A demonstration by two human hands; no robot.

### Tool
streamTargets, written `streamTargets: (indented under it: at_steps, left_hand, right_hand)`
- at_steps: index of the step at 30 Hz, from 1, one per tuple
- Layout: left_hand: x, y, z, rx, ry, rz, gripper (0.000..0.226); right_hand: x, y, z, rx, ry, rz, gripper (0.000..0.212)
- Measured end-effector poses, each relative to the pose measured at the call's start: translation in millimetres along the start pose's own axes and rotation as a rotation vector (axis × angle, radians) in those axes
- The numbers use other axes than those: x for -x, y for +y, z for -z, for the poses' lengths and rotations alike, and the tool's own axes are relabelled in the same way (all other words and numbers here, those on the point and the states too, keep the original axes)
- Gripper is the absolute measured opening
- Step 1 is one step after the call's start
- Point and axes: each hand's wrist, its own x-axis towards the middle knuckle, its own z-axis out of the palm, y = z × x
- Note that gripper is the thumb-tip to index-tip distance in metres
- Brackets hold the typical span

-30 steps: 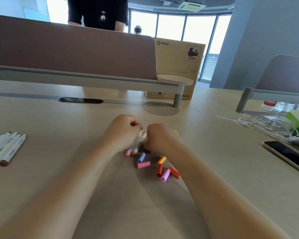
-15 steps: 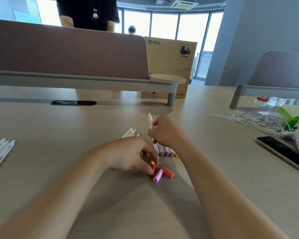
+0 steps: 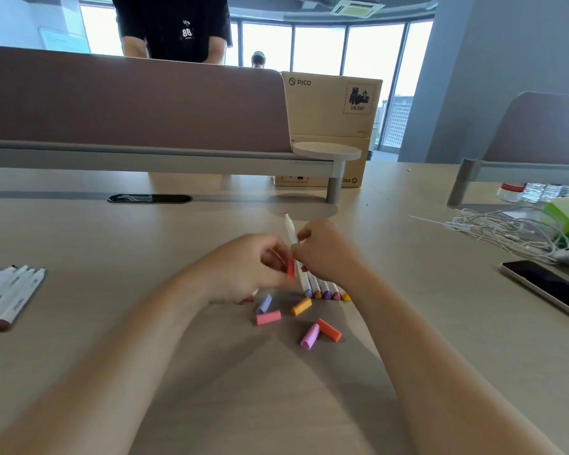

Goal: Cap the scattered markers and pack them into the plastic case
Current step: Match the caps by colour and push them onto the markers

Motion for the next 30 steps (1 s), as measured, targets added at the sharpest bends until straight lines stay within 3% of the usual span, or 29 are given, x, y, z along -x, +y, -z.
streamTargets:
  at_steps: [4, 9, 13, 19, 30]
  left_hand:
    - [-10, -19, 12, 0.301, 0.393, 0.16, 0.022]
    - [-20, -37, 18, 0.719, 0.625, 0.273, 0.014]
    - [-22, -52, 30, 0.746, 0.882, 0.329, 0.013]
    - [-24, -57, 33, 0.844, 0.885, 0.309, 0.011]
    - [-21, -52, 29, 0.765, 0.84, 0.321, 0.007]
  right_hand:
    - [3, -7, -1, -0.067, -0.042, 0.035, 0.016]
    - [10, -11, -2, -0.267, -0.162, 0.096, 0.014]
    - [7, -12, -6, -0.286, -0.21, 0.127, 0.02]
    - [12, -17, -5, -0.26, -0.305, 0.182, 0.019]
    - [14, -17, -6, -0.263, -0.352, 0.202, 0.018]
